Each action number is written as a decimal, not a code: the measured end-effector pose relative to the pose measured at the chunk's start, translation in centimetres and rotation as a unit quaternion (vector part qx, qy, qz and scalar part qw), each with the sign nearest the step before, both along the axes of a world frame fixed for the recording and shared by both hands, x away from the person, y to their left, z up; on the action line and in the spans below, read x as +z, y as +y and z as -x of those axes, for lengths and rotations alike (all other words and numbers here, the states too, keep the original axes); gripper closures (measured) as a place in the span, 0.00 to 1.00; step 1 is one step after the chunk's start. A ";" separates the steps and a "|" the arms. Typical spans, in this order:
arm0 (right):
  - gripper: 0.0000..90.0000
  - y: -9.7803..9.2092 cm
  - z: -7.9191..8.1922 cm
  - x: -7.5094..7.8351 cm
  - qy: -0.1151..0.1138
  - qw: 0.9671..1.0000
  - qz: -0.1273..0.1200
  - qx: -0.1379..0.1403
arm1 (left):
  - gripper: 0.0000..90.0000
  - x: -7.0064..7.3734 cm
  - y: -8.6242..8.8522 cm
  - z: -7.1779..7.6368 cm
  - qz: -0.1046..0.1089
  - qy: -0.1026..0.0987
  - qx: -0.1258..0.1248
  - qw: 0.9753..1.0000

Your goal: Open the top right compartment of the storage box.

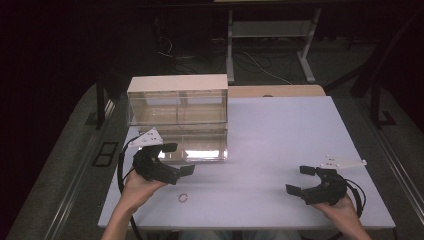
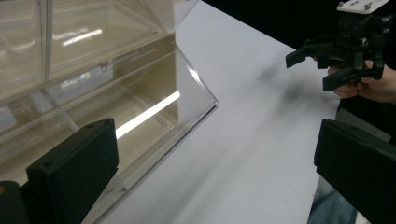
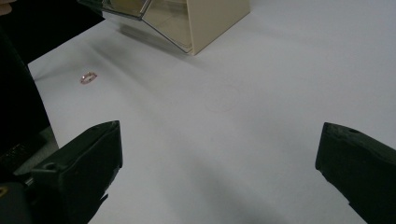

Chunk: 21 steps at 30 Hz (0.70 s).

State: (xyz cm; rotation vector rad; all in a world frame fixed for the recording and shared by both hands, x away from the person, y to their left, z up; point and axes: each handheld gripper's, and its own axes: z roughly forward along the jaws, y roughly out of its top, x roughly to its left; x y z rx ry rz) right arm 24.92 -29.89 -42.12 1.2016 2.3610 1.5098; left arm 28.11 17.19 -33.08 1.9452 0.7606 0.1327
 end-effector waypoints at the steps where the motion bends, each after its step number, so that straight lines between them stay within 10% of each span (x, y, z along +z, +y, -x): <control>1: 0.01 0.0 0.0 0.0 0.000 1.000 0.000 0.000 | 0.00 0.1 0.0 -0.1 -0.001 -0.001 -0.002 1.000; 21: 0.01 0.0 0.0 -0.1 0.001 1.000 0.000 0.000 | 0.11 1.8 -0.3 -1.3 0.004 -0.001 0.001 1.000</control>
